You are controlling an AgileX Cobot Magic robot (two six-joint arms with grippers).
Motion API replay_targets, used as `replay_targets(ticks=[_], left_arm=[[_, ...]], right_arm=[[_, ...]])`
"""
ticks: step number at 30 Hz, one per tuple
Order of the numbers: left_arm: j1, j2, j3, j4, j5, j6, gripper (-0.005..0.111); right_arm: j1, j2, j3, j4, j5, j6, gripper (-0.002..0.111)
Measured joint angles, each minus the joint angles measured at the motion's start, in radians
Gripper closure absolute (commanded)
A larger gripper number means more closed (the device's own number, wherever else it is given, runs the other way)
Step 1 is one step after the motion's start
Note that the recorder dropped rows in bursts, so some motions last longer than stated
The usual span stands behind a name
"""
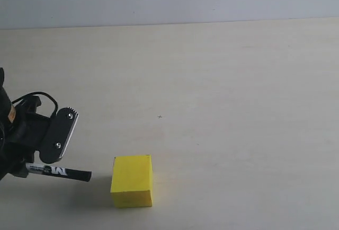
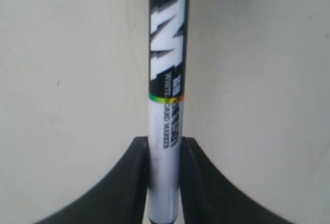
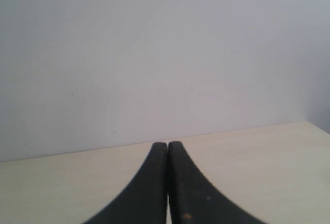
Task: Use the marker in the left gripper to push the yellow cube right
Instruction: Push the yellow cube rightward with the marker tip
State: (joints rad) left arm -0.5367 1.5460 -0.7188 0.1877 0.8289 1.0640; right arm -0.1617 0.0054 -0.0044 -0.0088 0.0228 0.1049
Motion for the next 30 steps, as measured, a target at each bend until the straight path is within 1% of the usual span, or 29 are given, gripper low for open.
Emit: replay_targets(ticks=[2,8,12,16,18,21,25,27,30], left_arm=[[0.006,0.002,0.000,-0.002,0.008,-0.006,0.107],[0.003,0.002,0.000,-0.079,-0.014,-0.001,0.107],[-0.038,0.002,0.000,-0.081,-0.042,0.003,0.107],[-0.103,0.002,0.000,-0.086,-0.120,0.003,0.107],[-0.109,0.002,0.000,-0.092,-0.147,0.003,0.107],[-0.069,0.002,0.000,-0.092,-0.143,-0.011,0.107],[-0.005,0.002,0.000,-0.076,-0.031,-0.023,0.107],[0.005,0.002,0.000,-0.054,0.024,-0.025,0.107],[0.006,0.002,0.000,-0.040,0.047,-0.037,0.107]], right_arm=[[0.000,0.000,0.000,0.000,0.000,0.000,0.108],[0.000,0.000,0.000,0.000,0.000,0.000,0.108],[0.000,0.000,0.000,0.000,0.000,0.000,0.108],[0.000,0.000,0.000,0.000,0.000,0.000,0.108],[0.000,0.000,0.000,0.000,0.000,0.000,0.108],[0.000,0.000,0.000,0.000,0.000,0.000,0.108],[0.000,0.000,0.000,0.000,0.000,0.000,0.108],[0.000,0.000,0.000,0.000,0.000,0.000,0.108],[0.000,0.000,0.000,0.000,0.000,0.000,0.108]])
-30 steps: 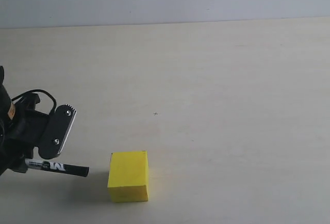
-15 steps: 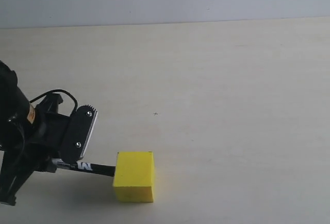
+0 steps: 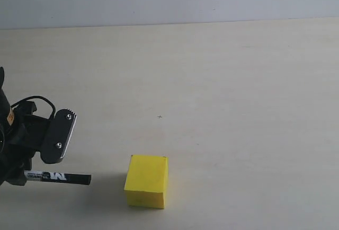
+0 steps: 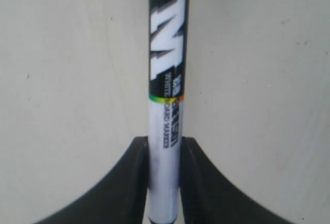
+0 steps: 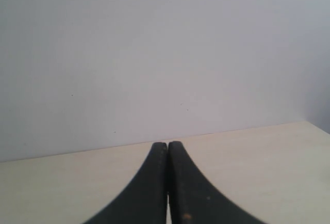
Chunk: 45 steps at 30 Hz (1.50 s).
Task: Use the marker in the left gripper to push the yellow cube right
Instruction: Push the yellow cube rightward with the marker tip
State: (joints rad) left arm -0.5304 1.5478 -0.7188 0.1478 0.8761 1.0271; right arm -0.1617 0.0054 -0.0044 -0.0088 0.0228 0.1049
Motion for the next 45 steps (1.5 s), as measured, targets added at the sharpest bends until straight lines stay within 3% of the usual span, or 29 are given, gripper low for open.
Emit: replay_targets(ticks=[28,35,45], left_arm=[[0.000,0.000,0.000,-0.009,-0.023,-0.009,0.107],[-0.048,0.000,0.000,-0.098,-0.051,0.082,0.107],[-0.054,0.000,0.033,-0.098,-0.136,0.093,0.107]], right_arm=[[0.000,0.000,0.000,0.000,0.000,0.000,0.108],[0.000,0.000,0.000,0.000,0.000,0.000,0.108],[0.000,0.000,0.000,0.000,0.000,0.000,0.108]])
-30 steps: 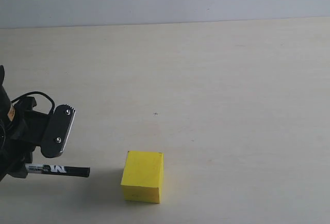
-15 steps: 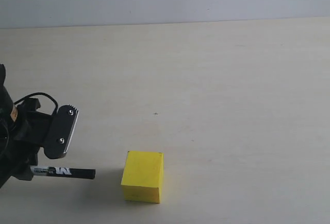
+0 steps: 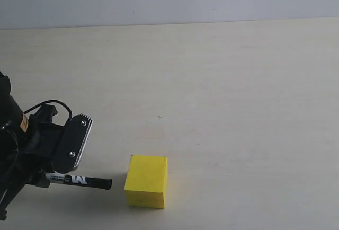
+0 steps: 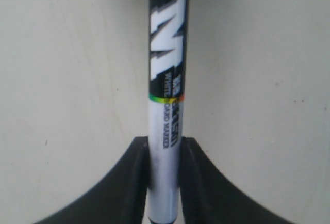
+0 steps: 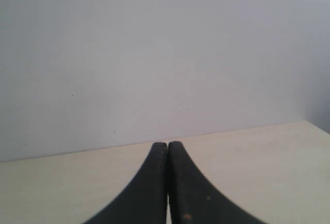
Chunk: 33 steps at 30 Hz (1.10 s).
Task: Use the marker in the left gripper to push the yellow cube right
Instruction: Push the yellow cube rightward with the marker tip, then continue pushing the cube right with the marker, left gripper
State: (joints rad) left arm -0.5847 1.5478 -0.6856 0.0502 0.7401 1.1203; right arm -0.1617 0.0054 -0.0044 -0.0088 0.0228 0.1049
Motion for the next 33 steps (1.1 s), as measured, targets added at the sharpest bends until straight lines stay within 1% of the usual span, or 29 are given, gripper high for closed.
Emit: replay_targets(ticks=[12,20,22,28,30,33], left_arm=[[0.000,0.083,0.000,0.000,-0.062,0.004,0.107],[-0.004,0.086,-0.013,0.000,-0.069,0.015,0.107],[-0.025,0.086,-0.013,0.000,-0.069,0.019,0.107],[-0.154,0.086,-0.070,-0.044,-0.098,-0.010,0.107],[-0.169,0.086,-0.092,-0.050,-0.101,-0.026,0.107],[-0.158,0.090,-0.102,-0.050,-0.069,-0.047,0.107]], right_arm=[[0.000,0.000,0.000,0.000,0.000,0.000,0.108],[0.000,0.000,0.000,0.000,0.000,0.000,0.108],[0.000,0.000,0.000,0.000,0.000,0.000,0.108],[0.000,0.000,0.000,0.000,0.000,0.000,0.108],[0.000,0.000,0.000,0.000,0.000,0.000,0.108],[0.000,0.000,0.000,0.000,0.000,0.000,0.108]])
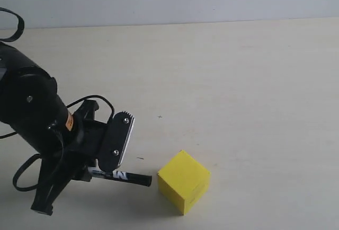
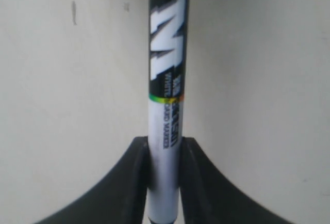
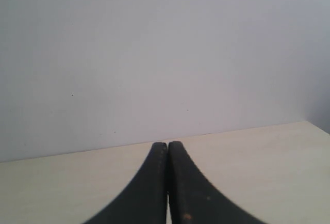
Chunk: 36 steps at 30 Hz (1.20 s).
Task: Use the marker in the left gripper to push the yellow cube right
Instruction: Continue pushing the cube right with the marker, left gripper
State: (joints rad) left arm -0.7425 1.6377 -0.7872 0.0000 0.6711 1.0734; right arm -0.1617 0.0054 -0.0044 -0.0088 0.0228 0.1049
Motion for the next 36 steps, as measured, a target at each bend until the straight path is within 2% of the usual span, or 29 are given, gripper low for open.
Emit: replay_targets(ticks=[7,12,17,23,26,29,31,36], left_arm=[[0.019,0.005,0.000,0.000,0.113,-0.159,0.107],[-0.027,0.005,0.000,-0.044,0.116,-0.223,0.107],[-0.081,0.005,0.000,-0.094,0.063,-0.234,0.107],[-0.089,0.005,-0.002,-0.120,-0.061,-0.257,0.107],[-0.089,0.005,-0.016,-0.120,-0.019,-0.271,0.107],[-0.089,0.005,-0.018,-0.088,0.092,-0.355,0.107],[-0.089,0.005,-0.018,-0.042,0.114,-0.437,0.107],[-0.089,0.023,-0.020,-0.010,0.041,-0.585,0.107]], right_arm=[[0.000,0.000,0.000,0.000,0.000,0.000,0.108],[0.000,0.000,0.000,0.000,0.000,0.000,0.108],[0.000,0.000,0.000,0.000,0.000,0.000,0.108],[0.000,0.000,0.000,0.000,0.000,0.000,0.108],[0.000,0.000,0.000,0.000,0.000,0.000,0.108],[0.000,0.000,0.000,0.000,0.000,0.000,0.108],[0.000,0.000,0.000,0.000,0.000,0.000,0.108],[0.000,0.000,0.000,0.000,0.000,0.000,0.108]])
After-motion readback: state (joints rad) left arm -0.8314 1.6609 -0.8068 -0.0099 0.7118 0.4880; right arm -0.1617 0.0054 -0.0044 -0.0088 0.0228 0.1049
